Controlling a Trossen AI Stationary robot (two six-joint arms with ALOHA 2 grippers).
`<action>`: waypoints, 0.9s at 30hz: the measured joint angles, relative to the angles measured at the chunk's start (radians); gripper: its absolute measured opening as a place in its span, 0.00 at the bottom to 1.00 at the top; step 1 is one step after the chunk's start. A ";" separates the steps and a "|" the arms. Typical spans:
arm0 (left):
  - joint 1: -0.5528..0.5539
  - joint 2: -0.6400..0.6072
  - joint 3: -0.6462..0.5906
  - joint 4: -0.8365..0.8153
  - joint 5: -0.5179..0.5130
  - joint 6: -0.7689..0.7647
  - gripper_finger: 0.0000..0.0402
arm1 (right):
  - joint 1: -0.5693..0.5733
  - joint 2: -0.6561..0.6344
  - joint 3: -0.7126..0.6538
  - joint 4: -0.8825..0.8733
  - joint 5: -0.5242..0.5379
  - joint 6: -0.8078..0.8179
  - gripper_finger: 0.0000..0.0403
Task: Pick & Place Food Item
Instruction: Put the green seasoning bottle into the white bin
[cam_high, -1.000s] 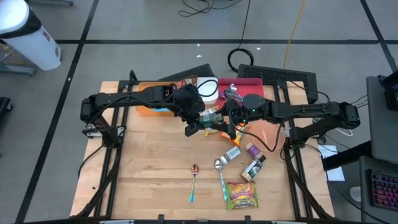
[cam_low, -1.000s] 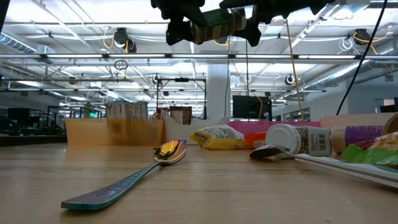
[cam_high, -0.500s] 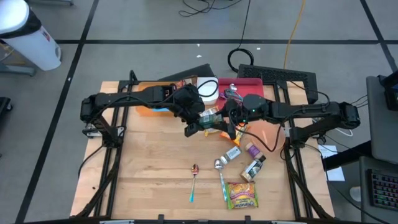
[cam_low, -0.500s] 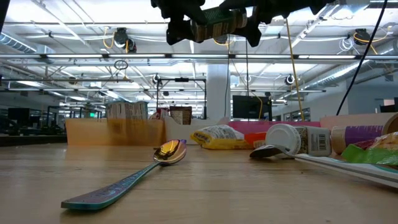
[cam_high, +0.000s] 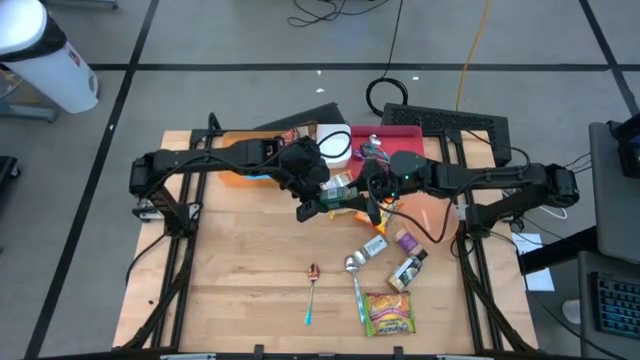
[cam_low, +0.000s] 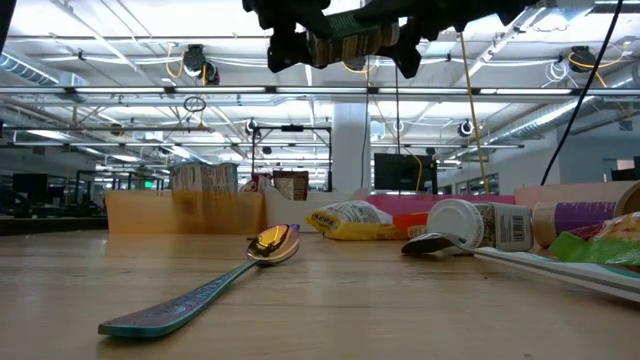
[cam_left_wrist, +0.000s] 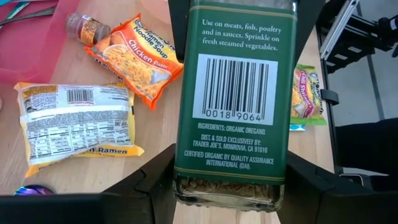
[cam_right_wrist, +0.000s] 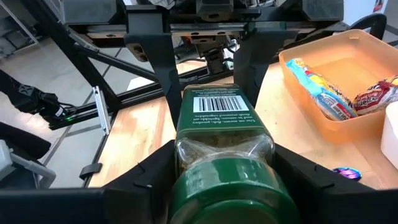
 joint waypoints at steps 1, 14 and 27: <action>0.000 0.000 0.000 0.000 0.000 0.000 0.51 | 0.000 0.000 0.000 0.000 -0.002 0.001 0.48; 0.002 0.000 0.000 -0.010 -0.019 -0.009 0.86 | 0.001 0.000 -0.001 -0.017 -0.017 0.027 0.47; 0.037 0.000 0.002 -0.007 0.061 -0.020 0.90 | -0.047 0.000 -0.001 -0.049 -0.051 0.043 0.47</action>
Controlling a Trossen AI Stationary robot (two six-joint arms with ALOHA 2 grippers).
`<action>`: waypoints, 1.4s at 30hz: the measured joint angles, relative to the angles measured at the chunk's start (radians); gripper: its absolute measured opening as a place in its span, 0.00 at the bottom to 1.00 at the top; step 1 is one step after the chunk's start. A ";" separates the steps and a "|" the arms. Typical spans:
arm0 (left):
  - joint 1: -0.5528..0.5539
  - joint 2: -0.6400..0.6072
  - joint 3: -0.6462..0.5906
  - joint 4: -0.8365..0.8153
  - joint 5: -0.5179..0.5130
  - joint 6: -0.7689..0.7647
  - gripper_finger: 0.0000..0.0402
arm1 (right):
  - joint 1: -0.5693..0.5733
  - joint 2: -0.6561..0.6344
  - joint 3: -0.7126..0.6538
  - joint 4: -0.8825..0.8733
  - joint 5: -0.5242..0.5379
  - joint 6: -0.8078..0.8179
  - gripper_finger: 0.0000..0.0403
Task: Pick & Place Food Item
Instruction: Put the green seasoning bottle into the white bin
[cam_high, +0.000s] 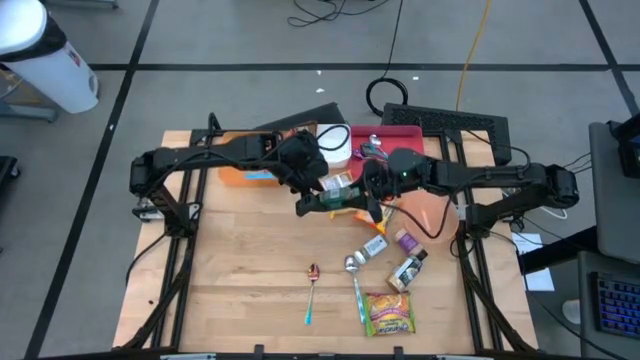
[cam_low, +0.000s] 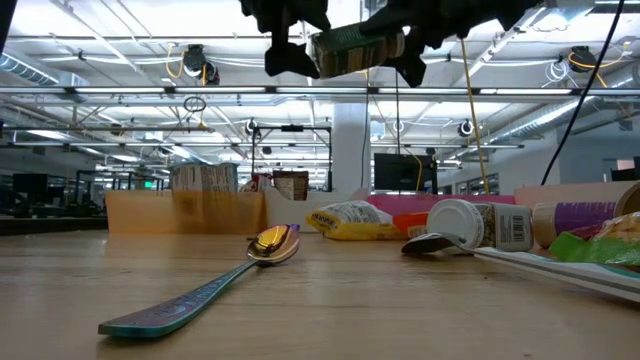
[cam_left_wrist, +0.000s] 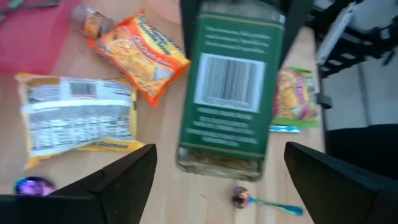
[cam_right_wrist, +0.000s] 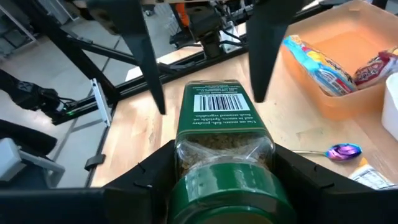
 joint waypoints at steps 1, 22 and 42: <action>0.009 0.000 0.006 -0.007 0.022 -0.007 0.90 | -0.009 0.000 0.000 0.000 -0.018 0.007 0.47; 0.115 0.011 0.126 0.028 0.093 0.046 0.90 | -0.169 -0.001 0.000 -0.013 -0.224 -0.016 0.47; 0.050 0.092 0.126 0.045 0.034 0.079 0.90 | -0.167 -0.001 0.002 0.050 -0.250 -0.001 0.47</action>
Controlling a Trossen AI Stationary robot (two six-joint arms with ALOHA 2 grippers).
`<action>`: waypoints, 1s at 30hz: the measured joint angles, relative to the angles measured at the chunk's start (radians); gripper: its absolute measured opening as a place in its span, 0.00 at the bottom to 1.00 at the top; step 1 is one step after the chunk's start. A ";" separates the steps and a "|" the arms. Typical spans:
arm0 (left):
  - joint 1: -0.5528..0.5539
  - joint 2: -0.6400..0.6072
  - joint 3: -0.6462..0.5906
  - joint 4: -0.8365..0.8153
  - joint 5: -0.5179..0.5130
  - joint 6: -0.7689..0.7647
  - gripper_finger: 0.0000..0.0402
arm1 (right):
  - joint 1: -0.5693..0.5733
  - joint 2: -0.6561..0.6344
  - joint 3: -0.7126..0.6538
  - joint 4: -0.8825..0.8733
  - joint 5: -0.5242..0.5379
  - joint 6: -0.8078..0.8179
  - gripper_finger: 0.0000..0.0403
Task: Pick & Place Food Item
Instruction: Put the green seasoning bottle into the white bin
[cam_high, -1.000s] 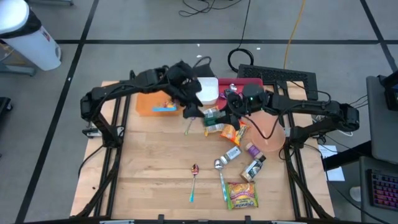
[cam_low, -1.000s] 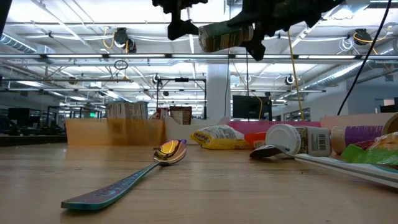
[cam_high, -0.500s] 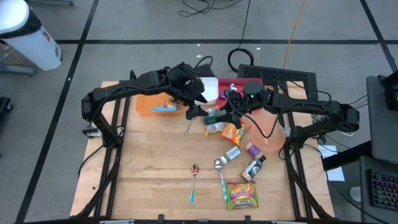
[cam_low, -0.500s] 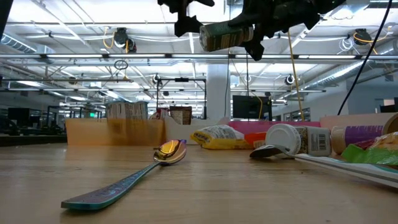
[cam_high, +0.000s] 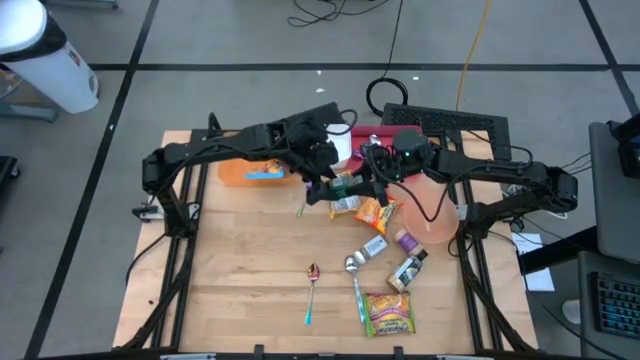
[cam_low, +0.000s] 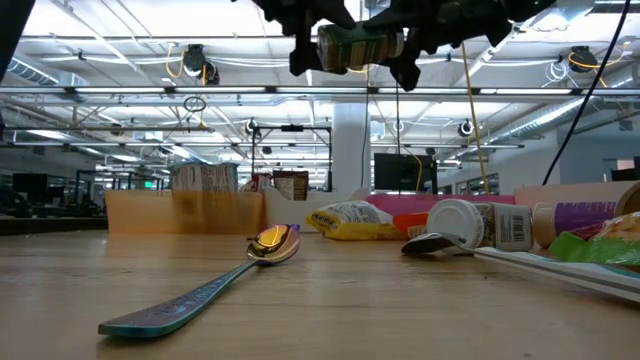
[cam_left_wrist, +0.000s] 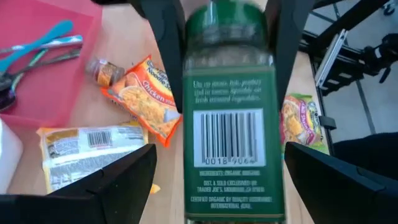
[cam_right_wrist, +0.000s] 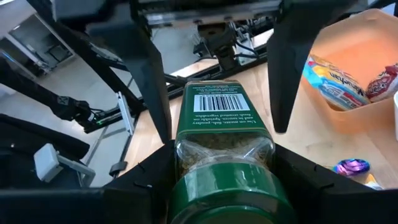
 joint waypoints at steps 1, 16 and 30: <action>-0.003 0.001 0.000 0.005 -0.002 -0.001 0.90 | 0.000 0.000 0.000 -0.004 0.000 0.001 0.47; -0.004 0.003 0.000 -0.016 0.010 -0.032 0.50 | 0.007 0.000 0.000 -0.003 0.002 0.004 0.48; -0.001 -0.006 0.000 -0.009 0.011 -0.018 0.50 | -0.012 -0.045 0.000 -0.003 0.001 -0.013 0.59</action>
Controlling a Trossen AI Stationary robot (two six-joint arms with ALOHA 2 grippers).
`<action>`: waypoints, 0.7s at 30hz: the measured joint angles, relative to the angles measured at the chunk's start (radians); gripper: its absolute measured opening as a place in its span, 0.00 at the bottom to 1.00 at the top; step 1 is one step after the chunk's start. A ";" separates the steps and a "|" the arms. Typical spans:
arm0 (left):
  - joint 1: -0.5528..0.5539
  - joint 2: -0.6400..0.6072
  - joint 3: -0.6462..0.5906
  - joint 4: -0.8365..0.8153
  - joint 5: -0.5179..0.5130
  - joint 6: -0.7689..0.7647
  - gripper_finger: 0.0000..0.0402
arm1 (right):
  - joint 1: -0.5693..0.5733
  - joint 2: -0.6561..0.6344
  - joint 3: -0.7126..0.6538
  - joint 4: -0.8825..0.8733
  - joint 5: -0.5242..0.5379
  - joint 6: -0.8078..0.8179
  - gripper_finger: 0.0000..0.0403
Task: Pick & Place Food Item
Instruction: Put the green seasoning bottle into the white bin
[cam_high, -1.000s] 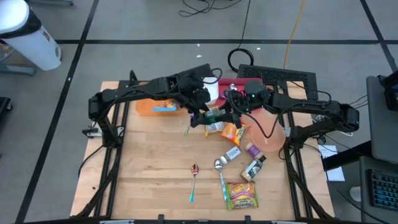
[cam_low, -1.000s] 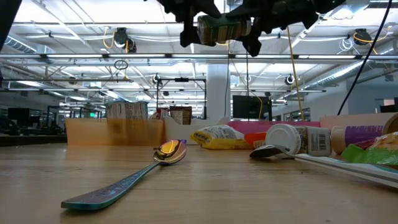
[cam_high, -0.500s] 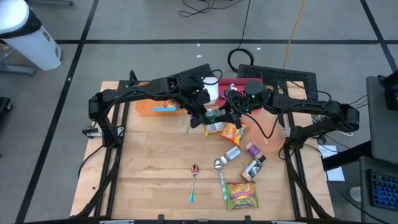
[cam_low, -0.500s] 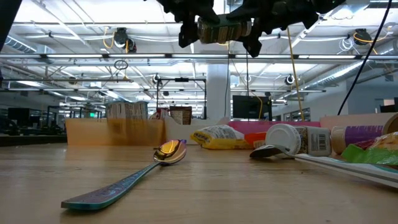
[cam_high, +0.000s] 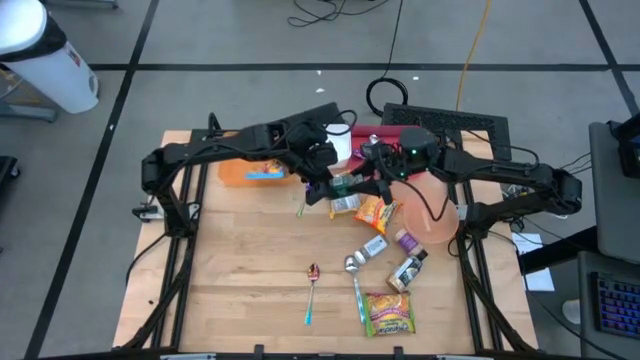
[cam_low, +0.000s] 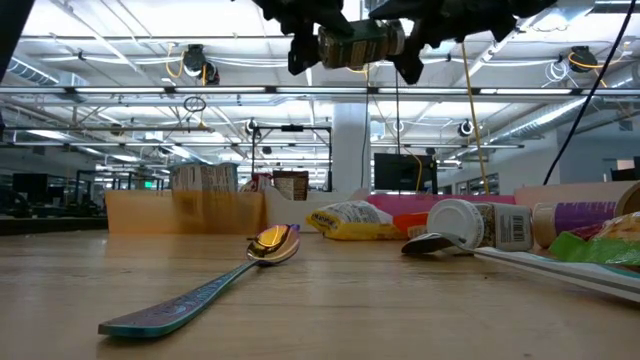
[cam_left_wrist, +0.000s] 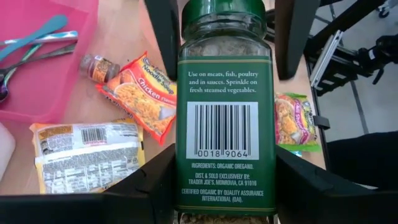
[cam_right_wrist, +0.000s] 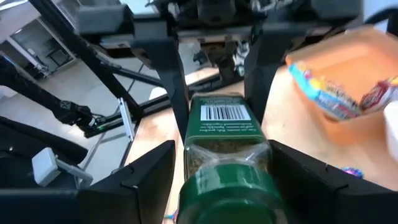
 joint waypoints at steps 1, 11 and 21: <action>0.002 -0.005 0.000 0.004 0.000 0.000 0.50 | -0.007 -0.012 0.000 -0.001 0.001 -0.004 0.59; 0.019 -0.032 0.000 0.079 -0.001 -0.023 0.50 | -0.034 -0.049 0.000 0.016 0.004 0.001 0.58; 0.026 -0.038 0.000 0.119 -0.003 -0.030 0.50 | -0.034 -0.045 -0.054 0.166 0.006 0.065 0.58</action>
